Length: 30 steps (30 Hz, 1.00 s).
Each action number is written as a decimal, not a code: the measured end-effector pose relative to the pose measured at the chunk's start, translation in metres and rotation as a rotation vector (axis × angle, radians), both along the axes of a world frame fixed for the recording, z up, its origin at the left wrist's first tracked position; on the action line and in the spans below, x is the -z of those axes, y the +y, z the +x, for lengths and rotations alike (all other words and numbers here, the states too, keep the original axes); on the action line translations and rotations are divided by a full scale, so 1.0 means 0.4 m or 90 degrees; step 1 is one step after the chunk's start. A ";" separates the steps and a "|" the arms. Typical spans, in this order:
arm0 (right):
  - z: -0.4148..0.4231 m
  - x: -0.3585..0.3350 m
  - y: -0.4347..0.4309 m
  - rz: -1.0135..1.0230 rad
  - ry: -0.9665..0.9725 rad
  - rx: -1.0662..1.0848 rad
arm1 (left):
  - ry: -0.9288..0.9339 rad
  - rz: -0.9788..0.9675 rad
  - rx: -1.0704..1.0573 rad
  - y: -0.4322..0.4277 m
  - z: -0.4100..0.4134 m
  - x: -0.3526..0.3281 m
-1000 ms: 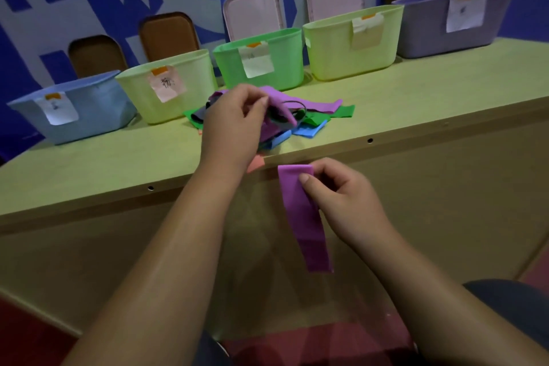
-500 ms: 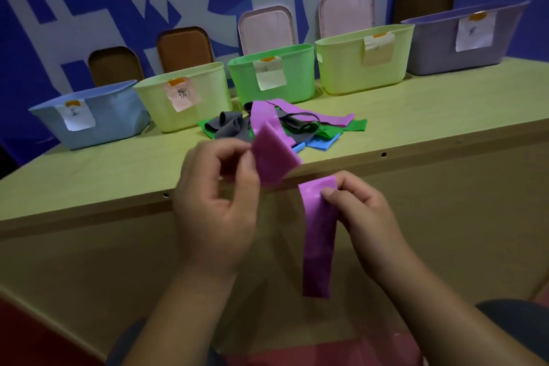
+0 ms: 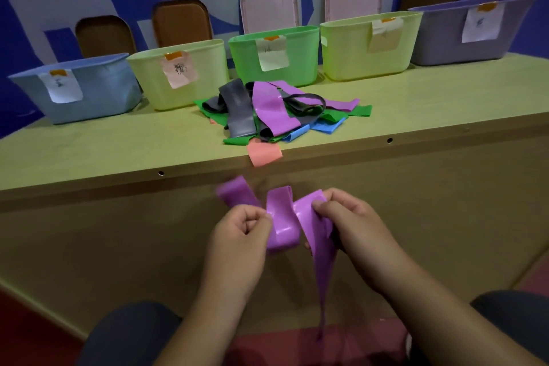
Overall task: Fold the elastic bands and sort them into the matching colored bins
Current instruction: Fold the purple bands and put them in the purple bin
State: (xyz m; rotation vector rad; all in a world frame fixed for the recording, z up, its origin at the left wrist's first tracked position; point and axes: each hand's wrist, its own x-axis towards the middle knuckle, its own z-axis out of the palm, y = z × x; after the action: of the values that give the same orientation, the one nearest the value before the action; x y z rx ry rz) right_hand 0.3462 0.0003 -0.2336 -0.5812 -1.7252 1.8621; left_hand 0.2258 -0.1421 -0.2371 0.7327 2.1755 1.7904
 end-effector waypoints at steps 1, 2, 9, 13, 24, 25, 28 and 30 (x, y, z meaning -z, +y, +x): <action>0.000 0.004 0.001 0.015 -0.015 0.004 | -0.019 -0.002 0.011 0.004 0.000 0.012; 0.000 0.010 0.004 0.026 -0.028 0.006 | -0.030 -0.005 0.020 0.007 0.000 0.022; -0.010 0.047 0.031 0.054 -0.097 0.075 | -0.083 0.012 0.042 0.016 -0.018 0.084; -0.011 0.056 0.038 0.065 -0.117 0.090 | -0.099 0.031 0.035 0.027 -0.023 0.108; -0.008 0.063 0.020 0.099 -0.135 0.032 | -0.167 0.081 0.061 0.042 -0.035 0.128; -0.009 0.063 0.017 0.094 -0.134 0.028 | -0.177 0.082 0.067 0.042 -0.035 0.129; -0.011 0.063 0.011 0.081 -0.134 0.019 | -0.235 0.107 0.089 0.041 -0.033 0.128; -0.011 0.063 0.008 0.068 -0.136 0.009 | -0.311 0.146 0.096 0.040 -0.032 0.126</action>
State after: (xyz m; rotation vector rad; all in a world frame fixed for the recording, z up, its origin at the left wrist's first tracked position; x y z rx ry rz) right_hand 0.3418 0.0036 -0.2587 -0.7710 -1.9369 1.7381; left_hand 0.2132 -0.1262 -0.2875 0.4261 1.5821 1.9132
